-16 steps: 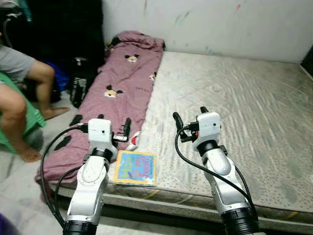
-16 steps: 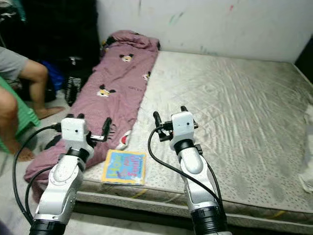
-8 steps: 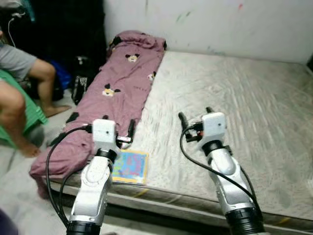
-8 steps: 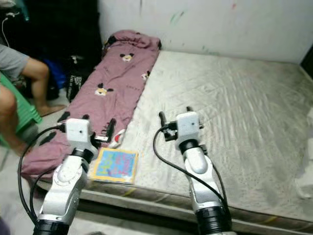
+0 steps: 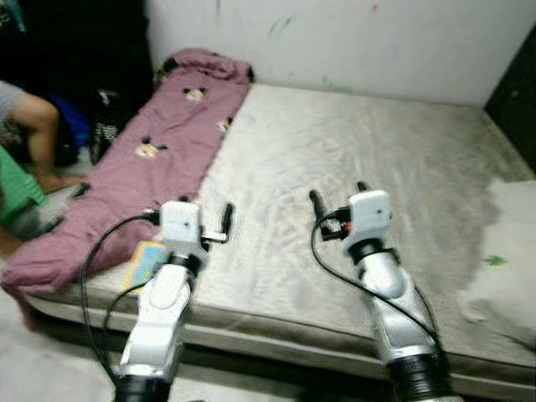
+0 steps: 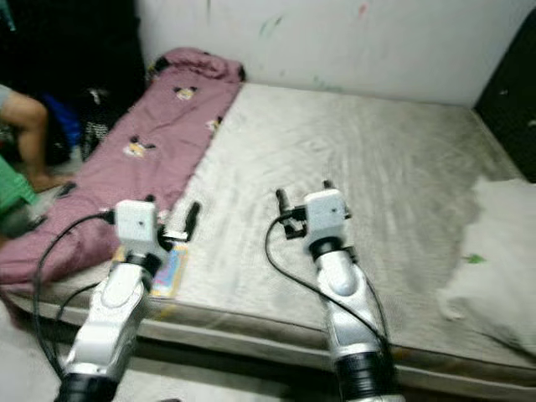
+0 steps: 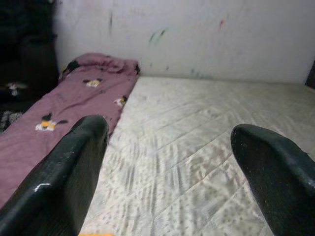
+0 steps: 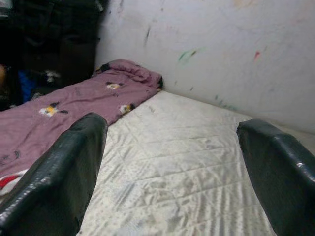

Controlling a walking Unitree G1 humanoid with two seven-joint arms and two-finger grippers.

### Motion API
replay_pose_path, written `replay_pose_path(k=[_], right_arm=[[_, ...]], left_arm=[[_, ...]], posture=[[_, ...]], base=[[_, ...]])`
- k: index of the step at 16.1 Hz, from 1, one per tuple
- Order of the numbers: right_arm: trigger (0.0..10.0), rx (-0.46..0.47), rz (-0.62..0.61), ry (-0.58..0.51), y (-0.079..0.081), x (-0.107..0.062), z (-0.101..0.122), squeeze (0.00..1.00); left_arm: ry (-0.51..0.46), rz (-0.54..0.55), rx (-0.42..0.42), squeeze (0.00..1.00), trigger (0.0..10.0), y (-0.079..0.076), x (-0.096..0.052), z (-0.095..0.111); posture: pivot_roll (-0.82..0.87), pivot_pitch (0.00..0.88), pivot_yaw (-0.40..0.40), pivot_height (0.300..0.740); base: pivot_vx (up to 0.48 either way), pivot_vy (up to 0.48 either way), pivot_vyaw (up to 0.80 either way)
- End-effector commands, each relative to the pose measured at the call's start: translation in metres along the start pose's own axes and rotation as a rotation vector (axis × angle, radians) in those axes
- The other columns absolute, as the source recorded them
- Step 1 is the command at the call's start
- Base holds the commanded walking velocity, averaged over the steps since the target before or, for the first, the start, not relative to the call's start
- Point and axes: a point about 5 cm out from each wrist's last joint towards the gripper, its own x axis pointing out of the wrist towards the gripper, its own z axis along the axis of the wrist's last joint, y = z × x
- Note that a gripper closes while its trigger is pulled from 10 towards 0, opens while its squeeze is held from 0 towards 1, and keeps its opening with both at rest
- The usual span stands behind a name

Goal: Clean up the room

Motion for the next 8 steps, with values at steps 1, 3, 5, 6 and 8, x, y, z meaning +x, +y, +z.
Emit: replay_pose_path(k=[1,3,5,6,8], right_arm=[[10.0,-0.003,0.008,-0.014,0.0017,0.0019,0.0035,0.0],[10.0,-0.004,0.009,-0.014,0.0016,0.0019,0.0035,0.0],[10.0,-0.005,0.01,-0.014,0.0016,0.002,0.0035,0.0],[10.0,-0.006,0.01,-0.015,0.0016,0.002,0.0036,0.0],[10.0,-0.006,0.009,-0.014,0.0016,0.0024,0.0035,0.0]], left_arm=[[-0.009,0.008,0.007,0.0,10.0,0.0013,0.0011,0.0029],[-0.008,0.008,0.005,0.0,10.0,0.001,0.0012,0.0029],[-0.008,0.009,0.005,0.0,10.0,0.0008,0.0013,0.0028],[-0.008,0.009,0.006,0.0,10.0,0.0008,0.0013,0.0028],[-0.009,0.011,0.008,0.0,10.0,0.0008,0.0016,0.0027]], posture=[[0.01,0.0,-0.027,0.74],[0.01,0.0,-0.027,0.74],[0.01,0.0,-0.027,0.74],[0.01,0.0,-0.027,0.74],[0.01,0.0,-0.028,0.74]], base=[[0.0,-0.304,0.0],[0.0,-0.298,0.0],[0.0,-0.294,0.0],[0.0,-0.296,0.0],[0.0,-0.144,0.0]])
